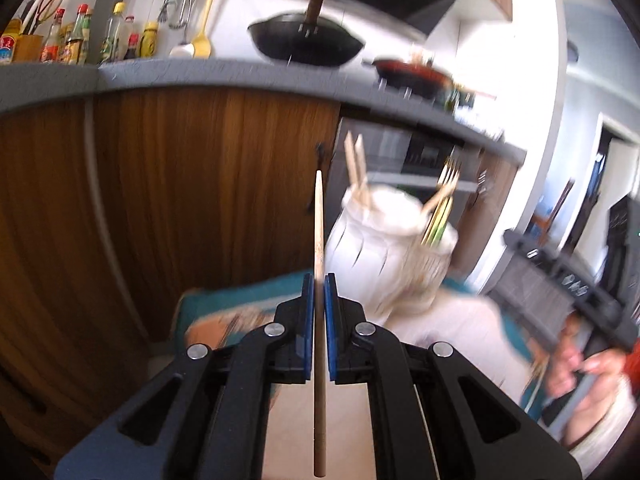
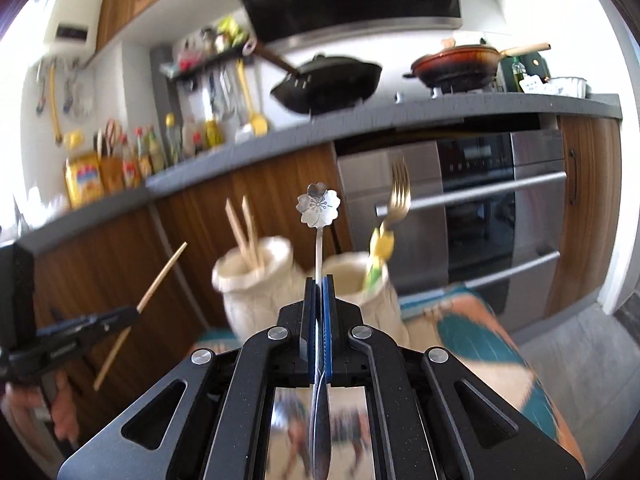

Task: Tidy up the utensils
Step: 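Lift the chopstick with the left tool while the right tool lifts the silver spoon toward the holder, then release the chopstick into the tall cup while the right tool releases the silver spoon into the short cup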

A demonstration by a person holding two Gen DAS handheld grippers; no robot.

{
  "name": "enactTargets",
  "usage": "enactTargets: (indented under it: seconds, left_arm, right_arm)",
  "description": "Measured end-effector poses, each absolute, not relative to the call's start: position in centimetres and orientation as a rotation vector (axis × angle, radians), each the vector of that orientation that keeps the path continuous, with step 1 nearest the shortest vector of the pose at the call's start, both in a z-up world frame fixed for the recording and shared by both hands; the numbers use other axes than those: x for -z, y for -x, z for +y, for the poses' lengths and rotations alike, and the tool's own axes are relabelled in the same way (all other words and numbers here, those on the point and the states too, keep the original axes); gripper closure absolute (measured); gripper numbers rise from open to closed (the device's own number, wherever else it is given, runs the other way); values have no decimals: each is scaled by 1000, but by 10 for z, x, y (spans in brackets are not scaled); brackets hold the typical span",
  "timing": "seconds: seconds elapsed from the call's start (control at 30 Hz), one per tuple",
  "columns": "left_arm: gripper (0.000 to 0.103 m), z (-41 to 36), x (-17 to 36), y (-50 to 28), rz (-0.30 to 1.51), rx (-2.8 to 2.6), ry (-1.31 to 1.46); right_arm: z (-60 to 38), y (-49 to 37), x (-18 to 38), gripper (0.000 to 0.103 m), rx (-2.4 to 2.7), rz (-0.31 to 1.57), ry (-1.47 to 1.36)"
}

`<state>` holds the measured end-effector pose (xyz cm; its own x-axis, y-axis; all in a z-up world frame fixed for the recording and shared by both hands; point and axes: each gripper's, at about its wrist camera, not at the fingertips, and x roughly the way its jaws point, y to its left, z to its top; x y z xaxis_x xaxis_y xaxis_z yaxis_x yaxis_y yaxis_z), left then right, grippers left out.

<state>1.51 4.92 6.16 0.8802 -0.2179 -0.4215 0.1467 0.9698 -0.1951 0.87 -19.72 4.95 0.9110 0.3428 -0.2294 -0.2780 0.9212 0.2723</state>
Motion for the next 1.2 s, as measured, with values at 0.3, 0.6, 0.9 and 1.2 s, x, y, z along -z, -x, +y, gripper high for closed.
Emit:
enactTargets:
  seconds: [0.3, 0.6, 0.9, 1.2]
  left_arm:
    - [98, 25, -95, -79, 272, 364, 261]
    - [98, 11, -93, -137, 206, 405, 312]
    - [98, -5, -75, -144, 142, 396, 239]
    - [98, -11, -65, -134, 136, 376, 141]
  right_arm:
    - [-203, -75, -77, 99, -368, 176, -356]
    - [-198, -120, -70, 99, -363, 168, -372]
    - [-200, -135, -56, 99, -369, 182, -377]
    - [-181, -132, -45, 99, -320, 161, -241]
